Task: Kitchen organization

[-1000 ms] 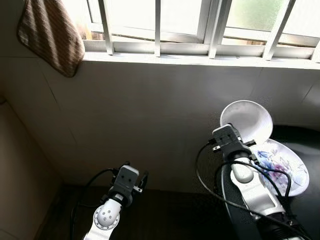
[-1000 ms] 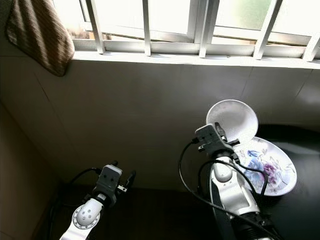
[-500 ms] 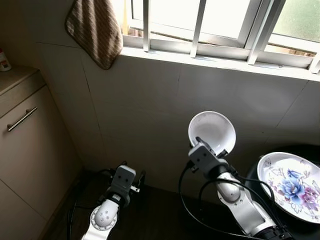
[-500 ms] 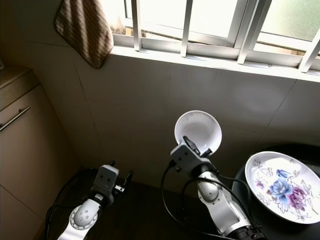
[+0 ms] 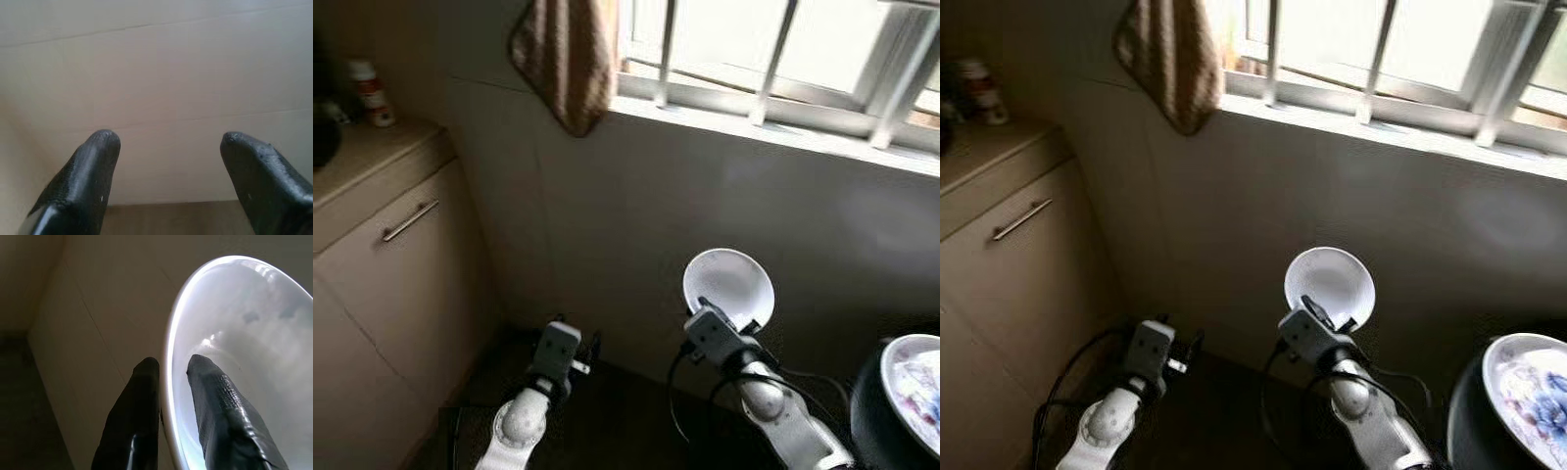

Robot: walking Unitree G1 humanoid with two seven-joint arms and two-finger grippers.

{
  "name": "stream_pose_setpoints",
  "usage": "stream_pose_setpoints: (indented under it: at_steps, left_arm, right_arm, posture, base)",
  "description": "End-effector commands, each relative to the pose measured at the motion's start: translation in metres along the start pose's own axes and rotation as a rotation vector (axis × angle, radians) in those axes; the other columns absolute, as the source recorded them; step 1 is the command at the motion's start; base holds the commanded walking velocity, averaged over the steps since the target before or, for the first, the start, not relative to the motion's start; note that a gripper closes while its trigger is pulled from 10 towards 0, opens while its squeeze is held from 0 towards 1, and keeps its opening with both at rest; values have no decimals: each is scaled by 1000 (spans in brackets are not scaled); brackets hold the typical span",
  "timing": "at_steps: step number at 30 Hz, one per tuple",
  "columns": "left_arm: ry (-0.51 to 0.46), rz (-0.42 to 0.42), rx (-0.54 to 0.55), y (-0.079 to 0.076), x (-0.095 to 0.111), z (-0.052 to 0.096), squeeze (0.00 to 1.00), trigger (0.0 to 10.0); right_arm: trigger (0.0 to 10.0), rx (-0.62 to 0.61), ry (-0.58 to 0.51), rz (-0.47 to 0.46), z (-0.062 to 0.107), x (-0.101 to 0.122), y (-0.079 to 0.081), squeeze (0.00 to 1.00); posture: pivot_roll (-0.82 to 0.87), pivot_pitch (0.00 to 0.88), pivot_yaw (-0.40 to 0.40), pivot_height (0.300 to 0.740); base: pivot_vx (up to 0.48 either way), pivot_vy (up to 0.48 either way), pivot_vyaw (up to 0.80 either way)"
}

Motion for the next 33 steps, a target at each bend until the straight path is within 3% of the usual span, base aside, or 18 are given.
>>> stream_pose_setpoints:
  at_steps: [1,33]
  left_arm:
    - [-12,8,-14,-6,2,0,0,10000]
    - [-41,-16,15,-2,6,0,0,10000]
  right_arm:
    - [0,-15,8,16,1,-4,-6,0]
    - [0,-45,-110,39,-6,14,-7,0]
  posture:
    - [76,0,-54,740]
    - [84,0,-55,740]
  base:
    - [0,0,800]
    - [0,0,800]
Point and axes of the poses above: a point about 5 cm out from each wrist's last joint towards the gripper, its own z axis pointing back from the gripper into the wrist, its own x axis along the axis of the wrist's last joint, y = z × x, the point moved 2 cm from there along -z, pointing out of the wrist towards the gripper, and after that the axes turned 12 degrees about -z, right-handed, at the moved point
